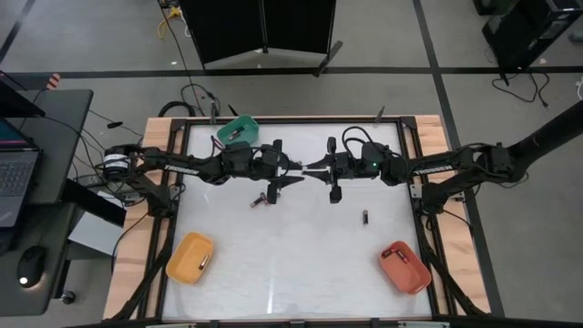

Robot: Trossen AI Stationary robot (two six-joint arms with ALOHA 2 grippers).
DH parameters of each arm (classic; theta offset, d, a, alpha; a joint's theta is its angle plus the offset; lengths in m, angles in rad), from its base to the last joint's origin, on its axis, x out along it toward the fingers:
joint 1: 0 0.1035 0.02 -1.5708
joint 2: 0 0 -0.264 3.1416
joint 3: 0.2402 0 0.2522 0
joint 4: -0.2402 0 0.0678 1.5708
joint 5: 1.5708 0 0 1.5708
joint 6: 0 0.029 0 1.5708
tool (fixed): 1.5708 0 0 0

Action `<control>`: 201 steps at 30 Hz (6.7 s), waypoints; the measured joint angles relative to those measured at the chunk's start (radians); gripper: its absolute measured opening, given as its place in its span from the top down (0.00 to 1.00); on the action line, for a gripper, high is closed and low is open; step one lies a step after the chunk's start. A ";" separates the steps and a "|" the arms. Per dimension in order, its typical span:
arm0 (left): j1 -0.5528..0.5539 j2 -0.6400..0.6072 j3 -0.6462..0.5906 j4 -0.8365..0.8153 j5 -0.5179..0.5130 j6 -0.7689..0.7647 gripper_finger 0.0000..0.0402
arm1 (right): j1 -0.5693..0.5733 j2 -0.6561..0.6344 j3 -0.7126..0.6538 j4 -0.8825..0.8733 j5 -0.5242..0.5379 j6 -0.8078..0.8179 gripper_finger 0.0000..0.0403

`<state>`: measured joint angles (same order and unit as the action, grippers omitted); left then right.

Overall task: Sort batteries
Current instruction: Put the silver battery into the yellow bin

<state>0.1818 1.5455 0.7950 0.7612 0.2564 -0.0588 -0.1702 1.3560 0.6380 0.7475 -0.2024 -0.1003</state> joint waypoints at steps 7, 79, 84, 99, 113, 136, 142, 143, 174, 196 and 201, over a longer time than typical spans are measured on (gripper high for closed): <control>0.000 0.055 0.089 -0.094 0.012 -0.002 0.60 | 0.000 0.000 0.000 0.000 0.000 0.000 0.87; -0.715 -0.438 0.106 -1.673 -0.054 -0.952 0.87 | 0.006 -0.015 0.001 -0.353 0.263 -0.012 0.97; -0.870 -0.438 0.055 -1.669 -0.088 -1.190 0.87 | 0.005 -0.015 0.000 -0.353 0.263 -0.024 0.98; -0.971 -0.433 -0.165 -1.568 -0.196 -1.469 0.87 | 0.006 -0.016 0.000 -0.360 0.263 -0.027 0.96; -0.971 -0.433 -0.230 -1.565 -0.166 -1.550 0.87 | 0.006 -0.016 0.000 -0.362 0.263 -0.023 0.96; -0.960 -0.302 -0.229 -1.473 -0.076 -1.518 0.87 | 0.006 -0.016 -0.001 -0.385 0.262 -0.026 0.97; -0.950 -0.288 -0.229 -1.453 -0.054 -1.518 0.83 | 0.006 -0.016 -0.001 -0.384 0.262 -0.029 0.97; -0.945 -0.288 -0.229 -1.453 -0.041 -1.517 0.80 | 0.006 -0.016 -0.001 -0.384 0.262 -0.029 0.97; -0.604 -0.291 0.378 -2.015 -0.527 -0.969 0.81 | 0.032 -0.047 -0.001 -0.555 0.262 -0.035 0.97; -0.088 0.028 0.235 -1.251 -0.330 -0.206 0.68 | 0.033 -0.070 -0.001 -0.764 0.317 -0.030 0.97; -0.072 0.121 0.243 -1.214 -0.330 -0.231 0.59 | 0.033 -0.076 -0.001 -0.773 0.317 -0.026 0.97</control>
<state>0.1095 1.6661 1.0381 -0.4524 -0.0734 -0.2899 -0.1368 1.2804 0.6369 -0.0254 0.1150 -0.1261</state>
